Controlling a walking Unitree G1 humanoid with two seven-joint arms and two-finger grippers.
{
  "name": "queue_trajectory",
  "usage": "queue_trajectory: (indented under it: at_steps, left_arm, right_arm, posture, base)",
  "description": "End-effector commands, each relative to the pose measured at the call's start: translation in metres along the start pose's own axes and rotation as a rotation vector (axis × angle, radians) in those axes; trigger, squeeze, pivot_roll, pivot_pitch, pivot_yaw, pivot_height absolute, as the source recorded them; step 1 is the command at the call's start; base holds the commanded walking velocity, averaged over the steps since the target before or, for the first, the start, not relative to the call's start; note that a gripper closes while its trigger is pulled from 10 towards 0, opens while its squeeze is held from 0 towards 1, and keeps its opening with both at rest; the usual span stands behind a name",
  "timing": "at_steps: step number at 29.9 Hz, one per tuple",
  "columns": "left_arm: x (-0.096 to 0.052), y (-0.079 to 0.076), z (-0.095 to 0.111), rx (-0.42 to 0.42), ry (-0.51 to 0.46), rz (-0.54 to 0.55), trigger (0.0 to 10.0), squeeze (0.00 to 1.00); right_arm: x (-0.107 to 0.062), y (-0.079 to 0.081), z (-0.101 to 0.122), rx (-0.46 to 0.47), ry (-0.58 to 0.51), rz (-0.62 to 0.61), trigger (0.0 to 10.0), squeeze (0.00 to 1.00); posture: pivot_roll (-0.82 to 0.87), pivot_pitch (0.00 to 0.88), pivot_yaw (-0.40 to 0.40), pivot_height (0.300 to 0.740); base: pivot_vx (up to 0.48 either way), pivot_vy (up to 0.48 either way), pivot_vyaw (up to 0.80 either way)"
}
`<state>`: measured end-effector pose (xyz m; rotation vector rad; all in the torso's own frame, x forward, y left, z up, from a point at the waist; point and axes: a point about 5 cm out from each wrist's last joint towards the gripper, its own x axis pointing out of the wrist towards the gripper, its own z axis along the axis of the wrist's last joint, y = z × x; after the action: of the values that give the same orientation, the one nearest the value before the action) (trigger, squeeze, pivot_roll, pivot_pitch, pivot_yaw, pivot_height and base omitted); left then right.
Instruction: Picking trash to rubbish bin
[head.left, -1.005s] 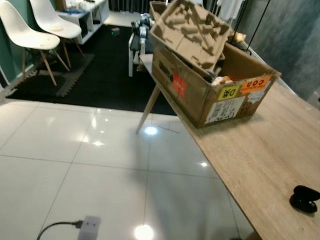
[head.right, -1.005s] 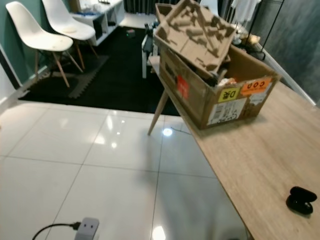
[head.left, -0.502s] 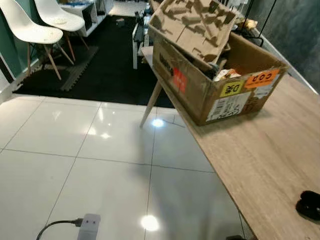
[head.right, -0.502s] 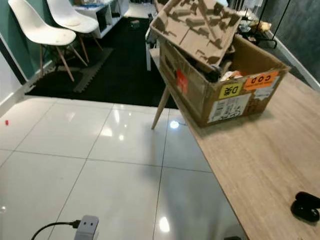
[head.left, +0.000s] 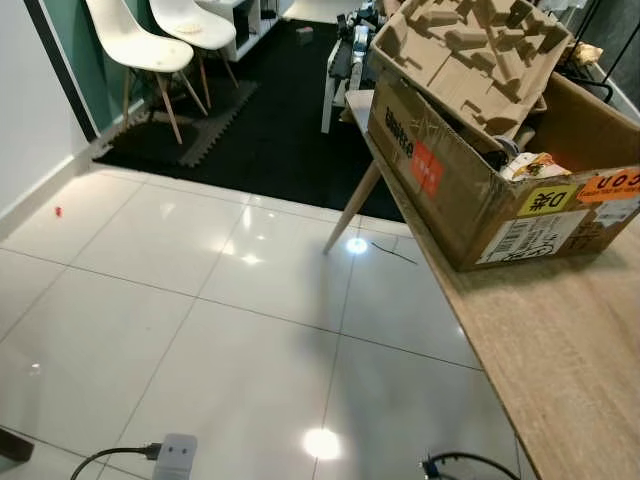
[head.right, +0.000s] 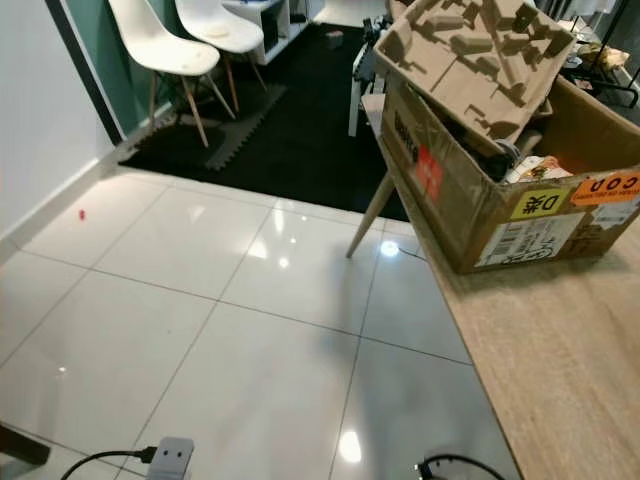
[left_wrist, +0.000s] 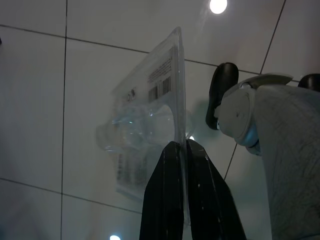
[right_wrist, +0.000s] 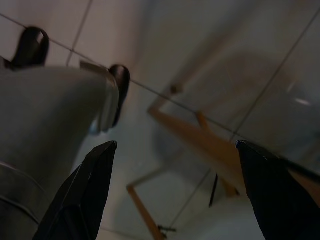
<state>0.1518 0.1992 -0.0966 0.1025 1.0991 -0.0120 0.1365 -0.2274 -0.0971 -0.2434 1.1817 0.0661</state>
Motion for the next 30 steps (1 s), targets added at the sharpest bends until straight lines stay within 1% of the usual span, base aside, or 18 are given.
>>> queue_trajectory:
  at_steps: [1,10,17,30]
  left_arm:
    - [-0.0012,0.0023,-0.0092,-0.003,0.03,-0.004,10.0,0.0]
    - [-0.0011,0.0002,-0.009,0.024,0.03,-0.025,10.0,0.0]
    - [-0.001,-0.0018,-0.0093,0.03,0.03,-0.035,10.0,0.0]
    - [-0.0009,-0.0033,-0.0095,0.037,0.032,-0.04,10.0,0.0]
  right_arm:
    - [-0.0011,0.0004,-0.013,0.003,0.046,0.004,10.0,0.0]
    - [-0.0016,-0.0003,-0.0162,0.022,0.054,0.009,10.0,0.0]
    - [-0.002,-0.0007,-0.0187,0.033,0.059,0.009,10.0,0.0]
    - [-0.0019,0.0006,-0.0176,0.048,0.05,0.022,10.0,0.0]
  posture:
    - [0.02,0.067,-0.04,0.74]
    - [0.01,0.073,-0.033,0.74]
    - [0.01,0.074,-0.032,0.74]
    - [0.01,0.069,-0.036,0.74]
  base:
    - [0.0,0.0,0.0]
    - [0.0,0.0,0.0]
    - [0.0,0.0,0.0]
    - [0.352,0.0,0.0]
